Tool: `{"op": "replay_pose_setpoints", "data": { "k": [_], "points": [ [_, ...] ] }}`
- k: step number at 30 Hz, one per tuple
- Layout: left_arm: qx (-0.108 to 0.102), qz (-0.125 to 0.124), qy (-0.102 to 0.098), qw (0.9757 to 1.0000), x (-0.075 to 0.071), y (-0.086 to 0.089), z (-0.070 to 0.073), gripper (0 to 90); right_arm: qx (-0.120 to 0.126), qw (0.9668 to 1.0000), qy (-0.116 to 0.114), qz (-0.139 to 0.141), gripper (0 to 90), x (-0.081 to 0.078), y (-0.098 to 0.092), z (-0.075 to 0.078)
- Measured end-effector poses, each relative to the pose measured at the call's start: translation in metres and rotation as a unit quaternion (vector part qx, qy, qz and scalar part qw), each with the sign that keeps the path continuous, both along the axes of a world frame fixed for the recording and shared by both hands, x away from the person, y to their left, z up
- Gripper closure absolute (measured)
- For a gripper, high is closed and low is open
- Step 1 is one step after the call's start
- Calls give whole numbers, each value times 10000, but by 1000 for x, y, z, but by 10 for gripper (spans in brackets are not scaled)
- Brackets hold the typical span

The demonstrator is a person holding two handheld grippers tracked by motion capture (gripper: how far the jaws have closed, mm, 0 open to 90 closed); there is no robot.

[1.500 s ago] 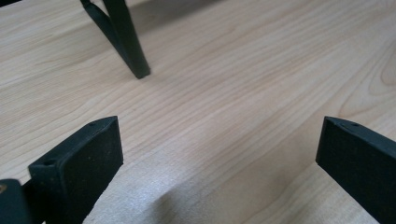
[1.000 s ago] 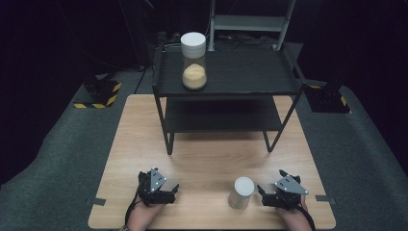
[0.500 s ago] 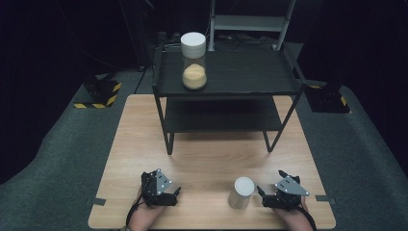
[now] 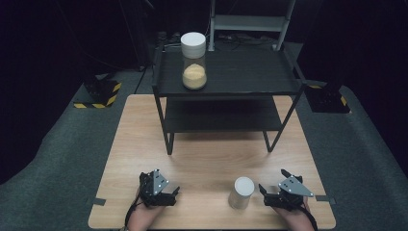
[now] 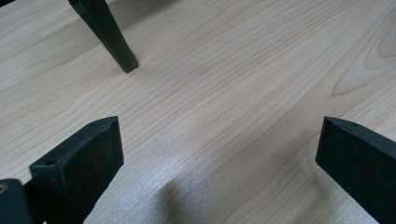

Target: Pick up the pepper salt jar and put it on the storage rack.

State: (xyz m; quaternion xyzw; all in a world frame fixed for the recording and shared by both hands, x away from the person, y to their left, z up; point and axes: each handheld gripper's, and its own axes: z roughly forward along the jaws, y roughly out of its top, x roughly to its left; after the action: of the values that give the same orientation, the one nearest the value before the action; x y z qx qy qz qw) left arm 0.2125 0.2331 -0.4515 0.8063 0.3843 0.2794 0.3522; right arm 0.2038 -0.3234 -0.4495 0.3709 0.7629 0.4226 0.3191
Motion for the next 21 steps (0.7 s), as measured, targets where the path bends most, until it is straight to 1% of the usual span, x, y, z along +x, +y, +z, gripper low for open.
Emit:
{"op": "replay_pose_setpoints", "data": {
  "k": [5, 8, 12, 17, 21],
  "points": [
    [66, -92, -82, 9999, -2, -1, -1, 11, 216, 9996, -172, -34, 0, -8, -4, 8],
    [87, -122, -79, 9999, -2, -1, -1, 11, 300, 9991, -286, -26, 0, -14, -4, 15],
    [27, -96, -74, 9999, -2, 0, -1, 11, 487, 9979, -424, -5, 0, -20, -6, 23],
    [-42, -70, -68, 9999, -2, 3, -2, 11, 669, 9955, -655, 117, 0, -30, -6, 31],
    [-37, -95, -55, 9999, -1, 3, -1, 11, 715, 9939, -796, 277, 0, -34, -2, 37]
  ]
}}
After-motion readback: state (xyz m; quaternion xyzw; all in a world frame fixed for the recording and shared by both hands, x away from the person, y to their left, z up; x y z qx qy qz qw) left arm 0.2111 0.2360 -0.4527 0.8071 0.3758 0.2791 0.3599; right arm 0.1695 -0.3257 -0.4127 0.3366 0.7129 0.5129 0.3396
